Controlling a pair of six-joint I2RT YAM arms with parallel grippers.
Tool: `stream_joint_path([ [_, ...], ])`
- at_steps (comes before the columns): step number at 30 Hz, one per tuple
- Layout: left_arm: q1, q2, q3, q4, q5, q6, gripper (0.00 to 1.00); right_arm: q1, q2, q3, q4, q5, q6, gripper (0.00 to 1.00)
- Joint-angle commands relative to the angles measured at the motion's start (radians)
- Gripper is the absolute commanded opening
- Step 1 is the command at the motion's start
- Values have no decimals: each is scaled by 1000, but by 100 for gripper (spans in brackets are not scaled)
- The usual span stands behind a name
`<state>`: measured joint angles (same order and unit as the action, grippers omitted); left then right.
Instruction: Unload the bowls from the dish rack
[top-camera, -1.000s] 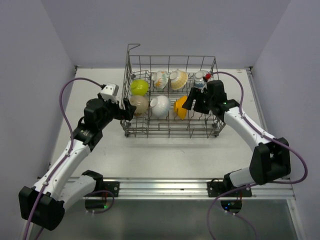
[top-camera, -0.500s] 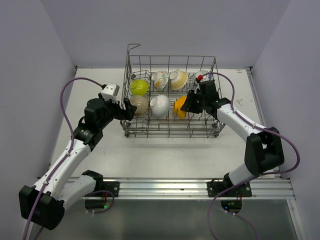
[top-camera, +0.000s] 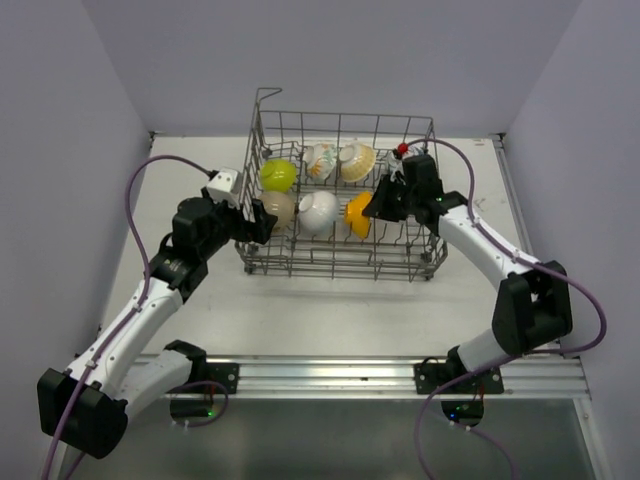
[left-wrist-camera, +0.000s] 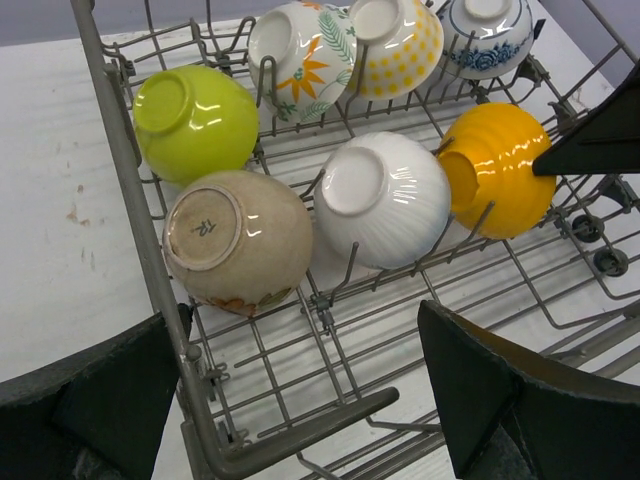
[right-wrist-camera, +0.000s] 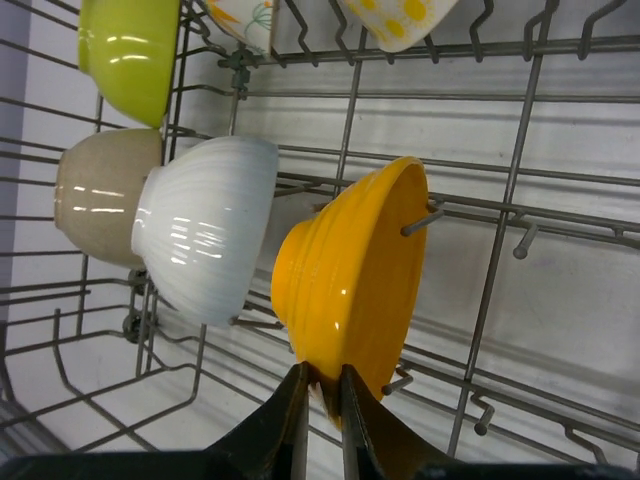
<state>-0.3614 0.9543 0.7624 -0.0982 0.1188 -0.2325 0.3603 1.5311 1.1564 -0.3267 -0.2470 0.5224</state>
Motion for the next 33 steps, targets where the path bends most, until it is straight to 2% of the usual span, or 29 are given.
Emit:
stream_joint_path([
  [1,-10,0,34,3,-11,12,100,17,-129,85,34,-94,18,0],
  [11,-11,-22,61,-6,-88,36,100,17,-241,115,-15,-72,48,0],
  [16,-22,-25,176,-84,-182,82,100,17,-307,101,-15,47,183,0],
  [18,-22,-28,230,-84,-168,84,100,17,-325,88,14,86,259,0],
  [23,-39,33,359,-121,-35,61,100,16,-379,40,54,216,422,0],
  [26,-129,87,408,-110,-70,65,100,17,-405,-1,86,244,532,0],
  [30,-383,198,460,-118,-215,94,100,32,-410,-9,89,304,628,0],
  [33,-525,279,474,-94,-335,94,100,54,-414,2,61,351,674,0],
])
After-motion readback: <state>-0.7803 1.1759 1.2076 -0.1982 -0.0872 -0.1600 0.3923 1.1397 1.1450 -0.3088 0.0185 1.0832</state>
